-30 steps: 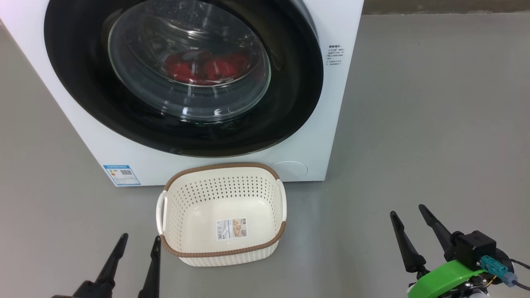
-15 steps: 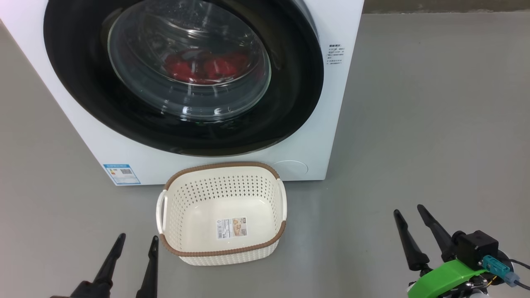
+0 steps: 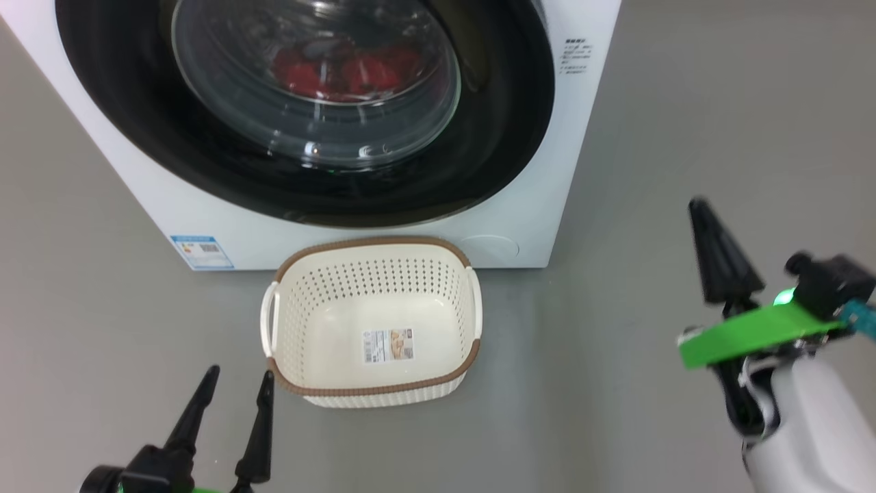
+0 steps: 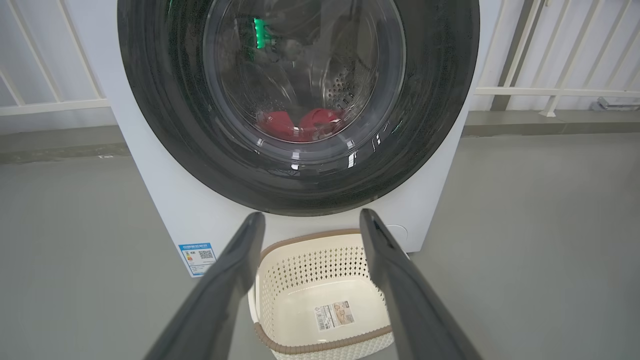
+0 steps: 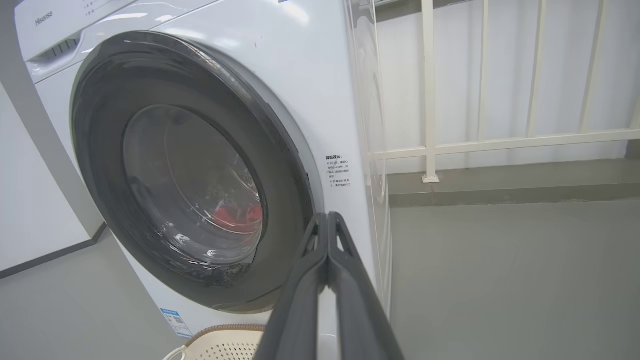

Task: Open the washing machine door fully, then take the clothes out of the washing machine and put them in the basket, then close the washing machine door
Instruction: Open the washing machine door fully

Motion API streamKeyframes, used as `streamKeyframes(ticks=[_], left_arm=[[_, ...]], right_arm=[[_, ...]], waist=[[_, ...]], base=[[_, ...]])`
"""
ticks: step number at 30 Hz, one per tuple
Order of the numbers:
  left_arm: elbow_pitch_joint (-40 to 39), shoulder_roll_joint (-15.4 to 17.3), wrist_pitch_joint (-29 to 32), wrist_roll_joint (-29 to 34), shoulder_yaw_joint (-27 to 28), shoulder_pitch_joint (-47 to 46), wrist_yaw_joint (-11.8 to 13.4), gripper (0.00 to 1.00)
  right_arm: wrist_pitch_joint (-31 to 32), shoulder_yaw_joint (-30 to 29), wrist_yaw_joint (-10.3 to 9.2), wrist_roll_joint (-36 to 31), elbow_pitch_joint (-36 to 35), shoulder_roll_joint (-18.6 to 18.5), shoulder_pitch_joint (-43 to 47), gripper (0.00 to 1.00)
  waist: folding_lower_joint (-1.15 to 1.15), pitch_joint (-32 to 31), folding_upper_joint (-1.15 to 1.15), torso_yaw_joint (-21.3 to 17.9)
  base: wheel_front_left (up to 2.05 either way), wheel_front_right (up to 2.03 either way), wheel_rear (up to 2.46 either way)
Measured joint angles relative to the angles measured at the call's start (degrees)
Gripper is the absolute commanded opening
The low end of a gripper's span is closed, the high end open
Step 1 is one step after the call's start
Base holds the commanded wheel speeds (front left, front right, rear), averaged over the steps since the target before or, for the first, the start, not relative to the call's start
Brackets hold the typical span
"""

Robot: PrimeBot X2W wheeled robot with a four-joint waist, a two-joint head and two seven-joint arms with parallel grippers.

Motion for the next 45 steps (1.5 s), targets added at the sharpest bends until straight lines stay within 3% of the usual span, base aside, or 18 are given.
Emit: streamKeyframes(ticks=[12, 24, 32, 39, 45], left_arm=[[0.0, -0.1, 0.0, -1.2, -2.1, -5.0, 0.0, 1.0], [0.4, -0.6, 0.0, -2.6, -4.9, -8.3, 0.0, 1.0], [0.0, -0.4, 0.0, -3.4, -6.7, -10.5, 0.0, 1.0], [0.0, -0.4, 0.0, -3.9, -7.1, -11.2, 0.0, 1.0], [-0.1, -0.4, 0.0, -4.0, -7.7, -12.7, 0.0, 1.0]], right_arm=[[-0.4, -2.4, 0.0, 5.5, 4.9, -3.2, -16.5, 0.0], [-0.2, 8.2, 0.0, 21.0, 17.7, -9.0, -32.5, 0.0], [10.4, 19.3, 0.0, 40.1, 17.7, -14.6, -40.0, 0.0], [17.2, 19.2, 0.0, 54.9, 17.8, -18.6, -43.9, 0.0], [27.4, 17.9, 0.0, 64.5, 21.5, -20.1, -46.1, 0.0]], waist=[[0.0, 4.3, 0.0, 4.4], [0.0, 8.2, 0.0, 8.4], [0.0, 10.6, 0.0, 10.3], [0.0, 12.7, 0.0, 11.5], [0.0, 14.5, 0.0, 12.3]], base=[[0.0, 0.0, 0.0], [0.0, 0.0, 0.0], [0.0, 0.0, 0.0], [0.0, 0.0, 0.0], [0.0, 0.0, 0.0]])
